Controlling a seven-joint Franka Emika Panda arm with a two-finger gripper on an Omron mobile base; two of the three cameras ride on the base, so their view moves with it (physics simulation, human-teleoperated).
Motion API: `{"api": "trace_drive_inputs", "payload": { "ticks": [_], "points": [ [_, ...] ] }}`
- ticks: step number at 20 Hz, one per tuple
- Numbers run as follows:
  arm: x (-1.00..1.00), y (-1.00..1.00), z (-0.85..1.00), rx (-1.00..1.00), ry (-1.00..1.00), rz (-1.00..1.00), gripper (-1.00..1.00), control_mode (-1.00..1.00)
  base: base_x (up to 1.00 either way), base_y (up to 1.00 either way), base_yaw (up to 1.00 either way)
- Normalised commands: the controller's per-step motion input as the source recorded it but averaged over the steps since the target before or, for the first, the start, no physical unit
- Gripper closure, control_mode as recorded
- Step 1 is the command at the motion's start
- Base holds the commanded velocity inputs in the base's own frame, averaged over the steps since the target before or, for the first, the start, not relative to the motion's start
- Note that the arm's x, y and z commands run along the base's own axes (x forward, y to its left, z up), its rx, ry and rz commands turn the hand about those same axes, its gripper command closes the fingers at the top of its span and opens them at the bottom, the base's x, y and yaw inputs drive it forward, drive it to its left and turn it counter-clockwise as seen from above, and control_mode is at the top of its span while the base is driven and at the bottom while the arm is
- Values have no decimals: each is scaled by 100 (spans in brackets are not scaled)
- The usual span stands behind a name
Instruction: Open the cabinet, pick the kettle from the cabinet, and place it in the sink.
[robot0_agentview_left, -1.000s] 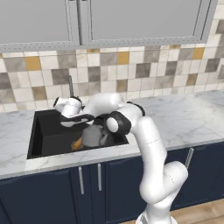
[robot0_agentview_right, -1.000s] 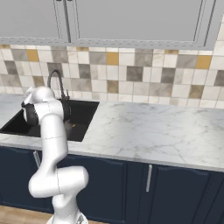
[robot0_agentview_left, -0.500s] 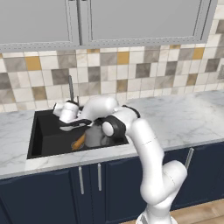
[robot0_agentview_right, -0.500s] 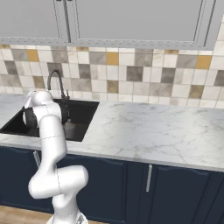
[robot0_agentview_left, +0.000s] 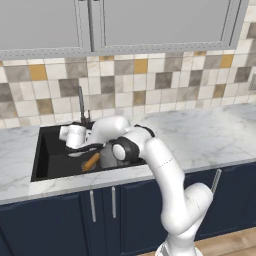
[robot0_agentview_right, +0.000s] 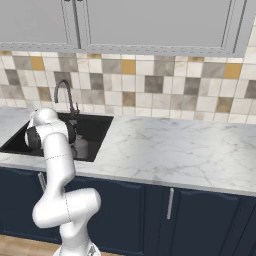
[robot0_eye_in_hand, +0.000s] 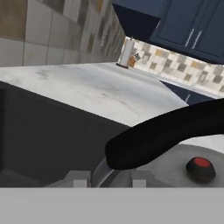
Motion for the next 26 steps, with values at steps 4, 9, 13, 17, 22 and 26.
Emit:
{"api": "trace_drive_inputs", "payload": {
  "ticks": [4, 9, 13, 17, 22, 26],
  "points": [
    [2, -10, 0, -2, -2, 8, 100, -100, 0, 0, 0],
    [3, -8, -3, 0, -5, 12, 100, -100, 0, 0, 0],
    [2, -13, -5, 0, -4, 12, 100, -100, 0, 0, 0],
    [6, -15, -5, 0, -1, 12, 100, -100, 0, 0, 0],
    [12, -2, -9, 3, 0, 13, 100, -100, 0, 0, 0],
    [16, 0, -11, 11, 0, 12, 100, -100, 0, 0, 0]
  ]
}}
